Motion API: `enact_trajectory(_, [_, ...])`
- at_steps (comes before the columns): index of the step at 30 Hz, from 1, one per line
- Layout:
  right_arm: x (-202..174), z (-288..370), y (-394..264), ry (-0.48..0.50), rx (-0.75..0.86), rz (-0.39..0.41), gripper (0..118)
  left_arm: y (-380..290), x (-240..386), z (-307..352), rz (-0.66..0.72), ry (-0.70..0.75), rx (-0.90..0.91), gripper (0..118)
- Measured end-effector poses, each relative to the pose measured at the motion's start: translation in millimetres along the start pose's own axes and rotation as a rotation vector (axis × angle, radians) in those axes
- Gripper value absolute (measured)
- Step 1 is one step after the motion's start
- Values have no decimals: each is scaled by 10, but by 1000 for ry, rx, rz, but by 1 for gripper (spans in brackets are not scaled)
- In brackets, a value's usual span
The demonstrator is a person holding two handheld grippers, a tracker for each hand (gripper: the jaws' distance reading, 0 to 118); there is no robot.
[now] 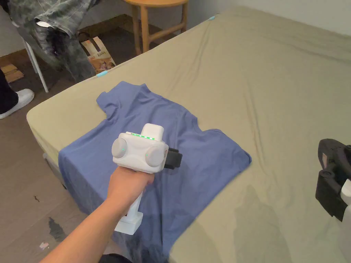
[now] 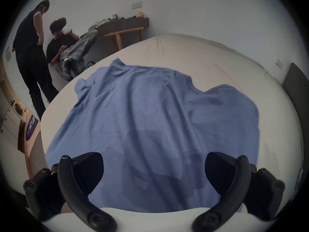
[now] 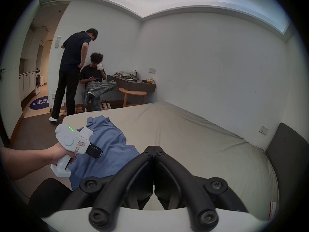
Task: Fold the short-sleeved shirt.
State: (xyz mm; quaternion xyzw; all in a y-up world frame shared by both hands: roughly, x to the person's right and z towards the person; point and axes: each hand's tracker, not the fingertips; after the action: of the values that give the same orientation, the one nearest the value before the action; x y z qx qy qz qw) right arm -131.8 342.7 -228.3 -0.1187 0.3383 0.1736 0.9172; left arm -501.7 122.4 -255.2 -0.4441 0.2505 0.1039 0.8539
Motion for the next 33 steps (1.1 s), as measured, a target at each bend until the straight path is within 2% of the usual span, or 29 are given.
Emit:
enact_trajectory(2, [11,-32,-45,-1,-17,-5,1,9,27,-167,-19,14,-70,112])
enact_trajectory(3, [21,-45,-65,-2,-23,-5,1,-9,52,-231,-39,34,-89,102])
enact_trajectory(5, [39,-53,-101,-7,-30,-4,1,-81,68,-229,-10,15,-19,100])
enact_trajectory(6, [50,-53,-117,-9,-32,-5,1,-86,91,-190,-23,22,-29,95])
enact_trajectory(8, [78,-69,-137,-14,-38,-14,1,-119,180,-83,-71,1,20,60])
enact_trajectory(9, [82,-68,-141,-16,-41,-18,1,-136,234,-44,-95,27,50,33])
enact_trajectory(10, [86,-66,-141,-18,-44,-23,1,-148,286,-29,-121,72,69,0])
enact_trajectory(11, [93,-61,-138,-18,-46,-27,1,-180,304,-40,-145,139,98,0])
enact_trajectory(13, [110,-19,-127,-18,-45,-31,1,-218,214,-114,-80,60,75,0])
enact_trajectory(18, [167,177,-89,-33,-25,-46,1,-213,47,153,-35,-15,130,0])
enact_trajectory(22, [236,348,-34,-49,-6,-65,1,-189,-143,715,130,-64,307,0])
enact_trajectory(23, [253,405,-14,-56,4,-65,1,-205,-210,929,181,-63,398,0])
enact_trajectory(29, [307,733,85,-77,65,-77,1,-202,-406,1892,177,-41,639,0])
enact_trajectory(33, [324,955,143,-88,109,-84,1,-61,-383,2562,99,-21,787,0])
